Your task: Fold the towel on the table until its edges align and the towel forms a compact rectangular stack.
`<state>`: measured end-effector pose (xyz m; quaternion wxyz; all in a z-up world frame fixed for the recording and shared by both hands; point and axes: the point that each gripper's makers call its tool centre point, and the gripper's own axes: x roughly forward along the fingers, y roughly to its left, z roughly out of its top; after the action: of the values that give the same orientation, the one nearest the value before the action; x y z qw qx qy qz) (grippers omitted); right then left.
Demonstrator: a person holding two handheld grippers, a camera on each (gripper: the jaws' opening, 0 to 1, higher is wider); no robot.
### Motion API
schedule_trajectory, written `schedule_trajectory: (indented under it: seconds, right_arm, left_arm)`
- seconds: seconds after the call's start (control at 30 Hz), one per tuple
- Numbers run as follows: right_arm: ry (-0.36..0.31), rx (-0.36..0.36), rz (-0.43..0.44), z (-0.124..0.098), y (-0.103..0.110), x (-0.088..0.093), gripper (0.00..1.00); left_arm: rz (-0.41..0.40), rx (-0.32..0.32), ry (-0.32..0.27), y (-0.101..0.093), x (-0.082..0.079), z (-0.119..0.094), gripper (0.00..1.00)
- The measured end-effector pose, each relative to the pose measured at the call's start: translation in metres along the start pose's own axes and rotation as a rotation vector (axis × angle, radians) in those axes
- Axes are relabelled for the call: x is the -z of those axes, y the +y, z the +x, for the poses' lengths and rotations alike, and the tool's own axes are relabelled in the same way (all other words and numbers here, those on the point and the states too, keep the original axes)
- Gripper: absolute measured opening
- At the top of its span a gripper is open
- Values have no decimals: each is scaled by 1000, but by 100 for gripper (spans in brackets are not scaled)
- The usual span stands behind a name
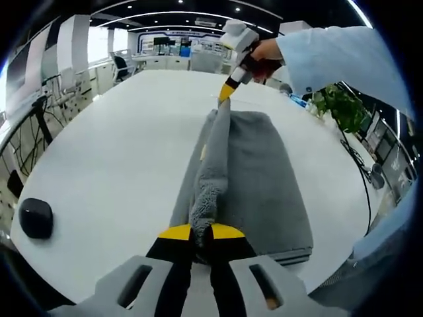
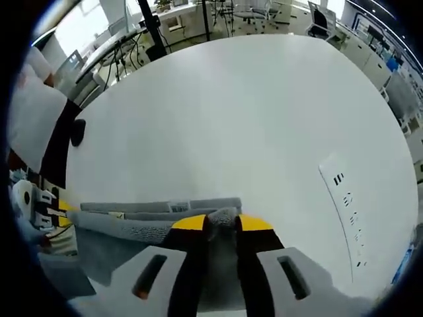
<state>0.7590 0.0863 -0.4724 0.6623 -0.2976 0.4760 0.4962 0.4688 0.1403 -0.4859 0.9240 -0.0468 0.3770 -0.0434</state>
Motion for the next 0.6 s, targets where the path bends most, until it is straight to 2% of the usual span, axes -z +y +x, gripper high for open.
schedule_trajectory:
  seconds: [0.33,0.6]
  right_arm:
    - [-29,21,-5,-12,-6,-5,13]
    - [-18,25,-2,-12,-12,5,12]
  left_arm:
    - [1,1,-1,2,-1,1,9]
    - [0,-1,0,2,0,0,10]
